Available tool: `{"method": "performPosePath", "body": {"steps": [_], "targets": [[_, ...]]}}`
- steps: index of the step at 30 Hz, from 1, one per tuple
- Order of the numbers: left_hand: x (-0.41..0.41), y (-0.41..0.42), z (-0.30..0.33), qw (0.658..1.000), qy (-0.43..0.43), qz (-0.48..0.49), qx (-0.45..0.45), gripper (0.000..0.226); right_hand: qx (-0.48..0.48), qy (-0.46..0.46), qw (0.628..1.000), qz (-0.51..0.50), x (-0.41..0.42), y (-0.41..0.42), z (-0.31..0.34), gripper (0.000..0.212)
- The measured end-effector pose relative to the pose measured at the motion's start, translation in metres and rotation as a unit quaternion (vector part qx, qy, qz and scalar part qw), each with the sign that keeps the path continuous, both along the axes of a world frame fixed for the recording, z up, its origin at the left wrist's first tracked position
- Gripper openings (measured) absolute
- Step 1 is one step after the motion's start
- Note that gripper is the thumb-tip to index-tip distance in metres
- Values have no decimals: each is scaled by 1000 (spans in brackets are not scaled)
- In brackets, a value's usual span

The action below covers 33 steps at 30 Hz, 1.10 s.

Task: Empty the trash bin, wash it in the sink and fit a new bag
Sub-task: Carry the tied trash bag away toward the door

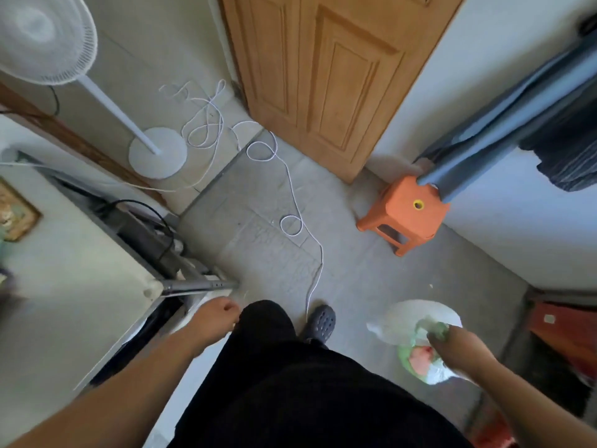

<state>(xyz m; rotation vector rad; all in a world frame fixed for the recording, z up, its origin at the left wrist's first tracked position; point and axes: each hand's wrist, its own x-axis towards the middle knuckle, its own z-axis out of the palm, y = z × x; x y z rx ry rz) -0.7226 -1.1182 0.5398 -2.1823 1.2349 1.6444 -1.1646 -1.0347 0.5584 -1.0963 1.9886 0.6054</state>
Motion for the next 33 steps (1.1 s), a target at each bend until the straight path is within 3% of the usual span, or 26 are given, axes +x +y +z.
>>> {"method": "performPosePath", "body": {"steps": [7, 14, 17, 19, 21, 28, 33], "targets": [[26, -14, -25, 993, 4, 96, 65, 24, -26, 2, 992, 125, 21, -188, -5, 32], [43, -81, -69, 966, 14, 219, 135, 14, -39, 6, 973, 226, 81, -345, -16, 19], [53, -126, -70, 954, 33, 264, 139, 16, -14, 25, 957, 288, 110, -403, -8, 20], [59, -160, -69, 950, 54, 284, 119, 16, -13, 18, 961, 274, 131, -441, -4, 26], [70, -196, -68, 949, 66, 294, 95, 18, -15, 13, 956, 293, 155, -478, 2, 18], [126, -268, -70, 863, 93, 496, -26, 27, -30, 31, 886, 462, 268, -599, -23, 21], [137, -258, -85, 826, 63, 560, -15, 26, -11, -48, 831, 554, 364, -643, -64, 15]]}}
